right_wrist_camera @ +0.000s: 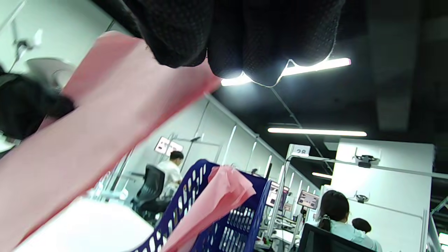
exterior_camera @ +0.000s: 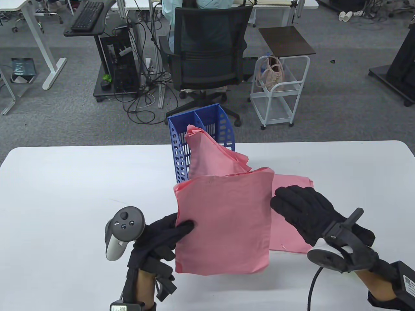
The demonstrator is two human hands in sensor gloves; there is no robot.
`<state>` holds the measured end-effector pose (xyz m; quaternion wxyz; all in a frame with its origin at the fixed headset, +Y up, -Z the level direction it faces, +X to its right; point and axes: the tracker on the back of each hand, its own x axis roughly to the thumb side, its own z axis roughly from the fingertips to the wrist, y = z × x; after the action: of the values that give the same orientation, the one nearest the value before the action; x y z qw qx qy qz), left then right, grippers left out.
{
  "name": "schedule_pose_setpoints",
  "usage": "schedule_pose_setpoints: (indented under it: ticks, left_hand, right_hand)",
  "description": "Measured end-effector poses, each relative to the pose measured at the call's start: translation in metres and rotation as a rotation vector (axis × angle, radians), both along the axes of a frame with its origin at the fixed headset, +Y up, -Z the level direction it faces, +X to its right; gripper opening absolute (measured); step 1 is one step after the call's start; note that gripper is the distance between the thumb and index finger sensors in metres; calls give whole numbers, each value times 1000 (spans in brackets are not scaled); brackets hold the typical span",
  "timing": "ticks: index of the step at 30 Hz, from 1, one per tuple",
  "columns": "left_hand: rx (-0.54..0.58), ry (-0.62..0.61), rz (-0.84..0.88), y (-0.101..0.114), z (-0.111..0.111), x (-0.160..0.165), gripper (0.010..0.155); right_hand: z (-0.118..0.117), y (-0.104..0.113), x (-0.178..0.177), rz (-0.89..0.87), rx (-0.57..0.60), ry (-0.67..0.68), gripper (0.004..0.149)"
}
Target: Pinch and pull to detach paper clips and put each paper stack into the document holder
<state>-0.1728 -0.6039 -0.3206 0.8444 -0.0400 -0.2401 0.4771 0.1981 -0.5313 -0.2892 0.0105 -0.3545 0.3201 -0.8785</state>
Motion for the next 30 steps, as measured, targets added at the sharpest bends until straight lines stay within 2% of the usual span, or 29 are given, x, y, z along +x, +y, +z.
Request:
schedule_pose_setpoints:
  ticks: [4, 10, 12, 15, 20, 30]
  left_hand:
    - [61, 17, -150, 7, 8, 18, 41]
    - [143, 30, -370, 11, 18, 47, 42]
    - [163, 31, -436, 11, 21, 55, 41]
    - [185, 33, -512, 11, 24, 64, 42]
    - [182, 13, -532, 10, 24, 68, 41]
    - [190, 9, -571, 10, 25, 72, 41]
  right_hand:
    - [-1, 5, -6, -138, 39, 16, 55]
    - [-1, 4, -27, -164, 60, 38, 58]
    - [-2, 4, -32, -173, 48, 59, 56]
    - [-5, 2, -37, -188, -36, 109, 49]
    - [-11, -3, -40, -158, -204, 163, 37]
    - [-10, -7, -29, -100, -217, 128, 32]
